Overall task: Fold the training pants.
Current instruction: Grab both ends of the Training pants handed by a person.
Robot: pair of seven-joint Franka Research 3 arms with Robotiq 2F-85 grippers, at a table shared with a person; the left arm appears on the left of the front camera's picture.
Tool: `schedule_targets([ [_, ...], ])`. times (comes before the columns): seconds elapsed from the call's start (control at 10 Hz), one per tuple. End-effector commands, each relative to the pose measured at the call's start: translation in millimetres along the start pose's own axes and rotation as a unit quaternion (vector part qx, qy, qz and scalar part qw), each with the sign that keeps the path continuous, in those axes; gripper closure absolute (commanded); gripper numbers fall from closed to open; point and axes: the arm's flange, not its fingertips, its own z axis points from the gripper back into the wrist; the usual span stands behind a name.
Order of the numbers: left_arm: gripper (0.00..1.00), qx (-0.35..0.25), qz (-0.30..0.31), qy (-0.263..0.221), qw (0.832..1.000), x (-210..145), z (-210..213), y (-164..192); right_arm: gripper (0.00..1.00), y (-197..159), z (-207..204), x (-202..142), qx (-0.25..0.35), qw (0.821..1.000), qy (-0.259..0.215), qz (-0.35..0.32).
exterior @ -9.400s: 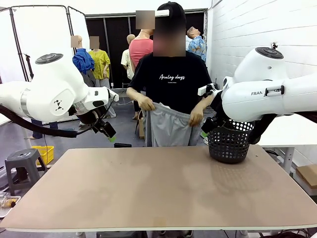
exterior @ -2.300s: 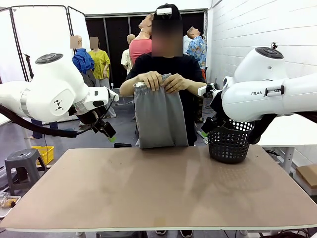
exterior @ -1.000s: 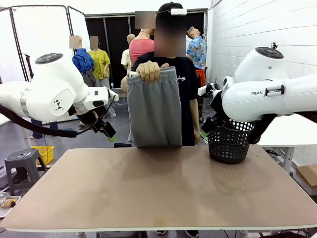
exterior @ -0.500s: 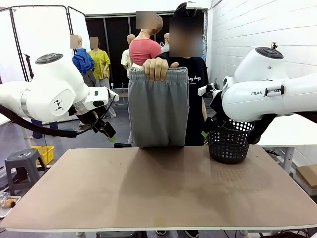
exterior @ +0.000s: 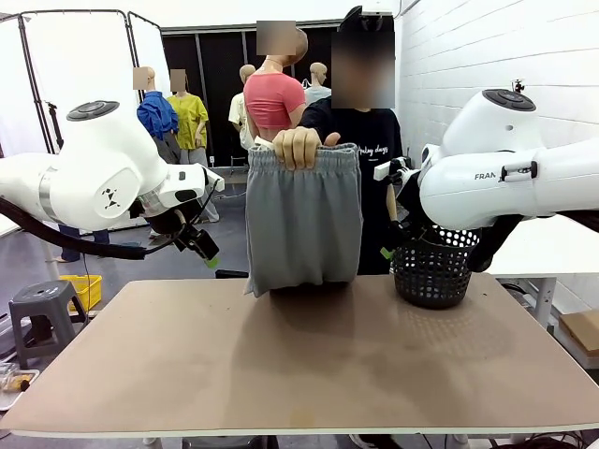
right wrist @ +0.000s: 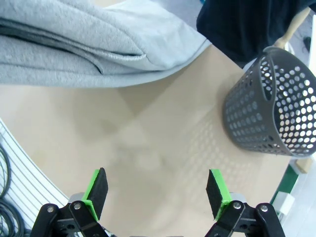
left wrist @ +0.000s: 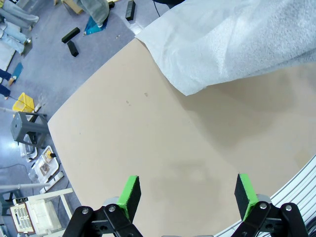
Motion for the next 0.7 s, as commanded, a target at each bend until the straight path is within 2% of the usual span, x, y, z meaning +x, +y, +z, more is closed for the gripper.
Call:
schedule_targets([
  [0.0,0.0,0.0,0.001,0.0,1.0,-0.2,-0.1,0.8,0.0,-0.6,-0.2,0.0,0.0,1.0,0.0,-0.001],
  [0.6,0.0,0.0,0.0,0.0,1.0,0.0,0.0,0.0,0.0,0.0,0.0,0.0,0.0,1.0,0.0,0.0],
])
